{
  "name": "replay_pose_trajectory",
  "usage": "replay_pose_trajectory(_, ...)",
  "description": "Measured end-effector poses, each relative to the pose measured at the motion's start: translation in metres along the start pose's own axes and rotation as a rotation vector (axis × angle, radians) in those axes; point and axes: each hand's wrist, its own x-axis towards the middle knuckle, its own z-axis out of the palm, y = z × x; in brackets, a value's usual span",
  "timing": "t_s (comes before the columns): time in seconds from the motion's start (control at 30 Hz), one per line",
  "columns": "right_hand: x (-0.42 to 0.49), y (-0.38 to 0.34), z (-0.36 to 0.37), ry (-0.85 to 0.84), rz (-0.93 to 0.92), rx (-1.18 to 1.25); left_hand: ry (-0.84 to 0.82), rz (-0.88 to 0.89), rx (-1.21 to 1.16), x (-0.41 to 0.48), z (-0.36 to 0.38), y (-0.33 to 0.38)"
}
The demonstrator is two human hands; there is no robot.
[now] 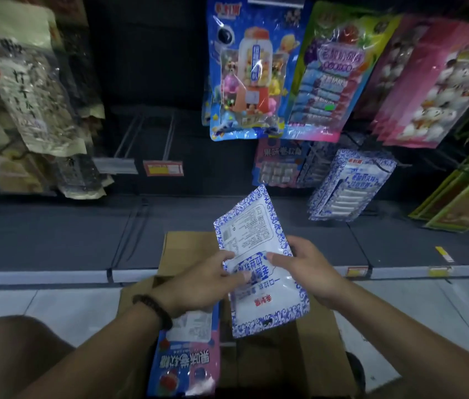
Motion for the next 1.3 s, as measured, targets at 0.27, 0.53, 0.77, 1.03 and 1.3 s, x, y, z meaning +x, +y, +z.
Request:
replay_pose_trajectory(0.27,-0.016,-0.015,0.055,-0.137,-0.277,-0.197,0.237,0.100,-0.724,0.014,0.011,0.000)
replay_pose_trajectory(0.53,0.020,0.029,0.039,0.222,0.311,0.076,0.437,-0.022,-0.822,0.029,0.000,-0.014)
replay_pose_trajectory(0.77,0.008,0.032,0.040,-0.139,0.520,0.603,0.387,0.022,-0.874,0.030,0.013,-0.009)
replay_pose_trajectory(1.03,0.020,0.014,0.011,0.029,0.131,0.567,0.178,-0.312,-0.541,0.028,0.010,-0.014)
replay_pose_trajectory(1.3,0.016,-0.002,-0.028,-0.013,-0.256,-0.591,0.691,0.342,0.203,0.032,-0.007,-0.006)
